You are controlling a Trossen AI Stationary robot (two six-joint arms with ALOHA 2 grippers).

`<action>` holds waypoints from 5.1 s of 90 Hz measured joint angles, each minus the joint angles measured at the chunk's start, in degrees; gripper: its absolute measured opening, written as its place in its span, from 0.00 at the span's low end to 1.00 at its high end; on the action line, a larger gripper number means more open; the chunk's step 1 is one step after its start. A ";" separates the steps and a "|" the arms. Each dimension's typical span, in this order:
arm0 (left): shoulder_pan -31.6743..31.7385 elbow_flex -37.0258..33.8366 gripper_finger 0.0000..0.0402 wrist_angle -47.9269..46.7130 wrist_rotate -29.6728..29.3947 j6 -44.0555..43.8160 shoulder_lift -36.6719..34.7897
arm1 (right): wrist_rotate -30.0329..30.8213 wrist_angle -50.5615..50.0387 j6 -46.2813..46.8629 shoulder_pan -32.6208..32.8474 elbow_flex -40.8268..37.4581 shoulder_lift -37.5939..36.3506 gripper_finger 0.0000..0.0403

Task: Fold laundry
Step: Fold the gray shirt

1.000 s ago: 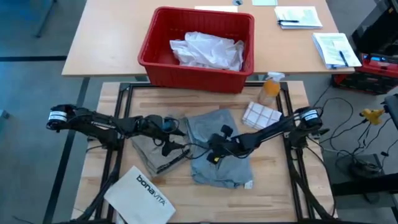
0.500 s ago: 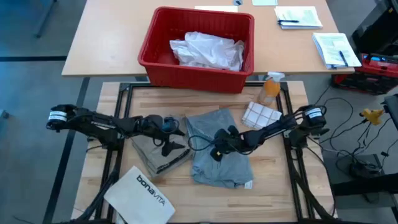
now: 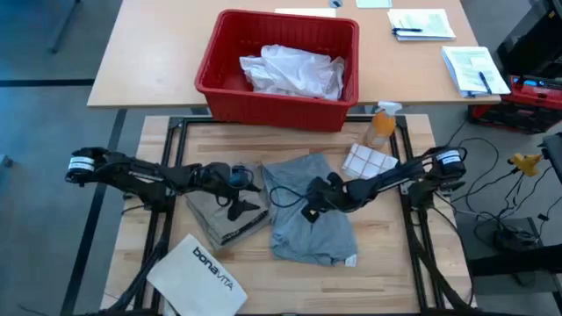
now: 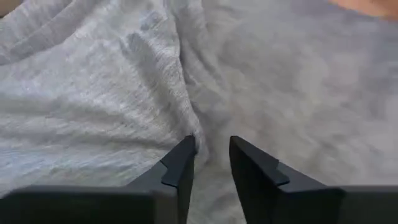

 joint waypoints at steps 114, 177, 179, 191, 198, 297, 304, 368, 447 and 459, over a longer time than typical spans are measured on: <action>4.22 27.25 0.78 -4.45 -19.74 -6.39 23.85 | -28.18 -4.34 -31.72 -25.00 -10.09 -27.51 0.33; 9.91 21.14 0.78 -6.54 -14.33 -4.44 25.59 | -37.64 -5.20 -56.47 -38.34 5.65 -1.74 0.63; 9.97 21.11 0.78 -7.22 -14.35 -4.49 25.59 | -37.64 -5.58 -56.70 -38.46 6.24 -1.18 0.62; 12.25 21.07 0.78 -8.08 -13.01 -5.43 25.58 | -37.70 -6.80 -56.21 -39.78 8.88 1.64 0.57; 13.78 21.07 0.78 -8.29 -9.87 -6.34 25.55 | -38.15 -9.03 -56.84 -40.70 10.21 2.78 0.54; 18.04 43.15 0.78 -38.28 -5.24 -8.68 39.08 | -40.96 -13.53 -62.12 -43.64 10.51 2.91 0.41; 18.11 44.86 0.77 -42.01 -5.22 -9.02 39.63 | -40.97 -13.53 -62.16 -43.66 10.51 2.91 0.39; 17.73 42.93 0.14 -41.46 1.38 -5.32 39.65 | -41.20 -12.33 -64.41 -43.63 10.62 3.99 0.55; 17.73 42.91 0.00 -39.77 0.84 -2.78 39.54 | -39.67 -10.61 -64.30 -43.99 10.72 8.79 0.03; 17.41 43.32 0.00 -40.28 1.61 -2.75 39.34 | -38.87 -11.50 -61.32 -44.01 10.60 6.98 0.02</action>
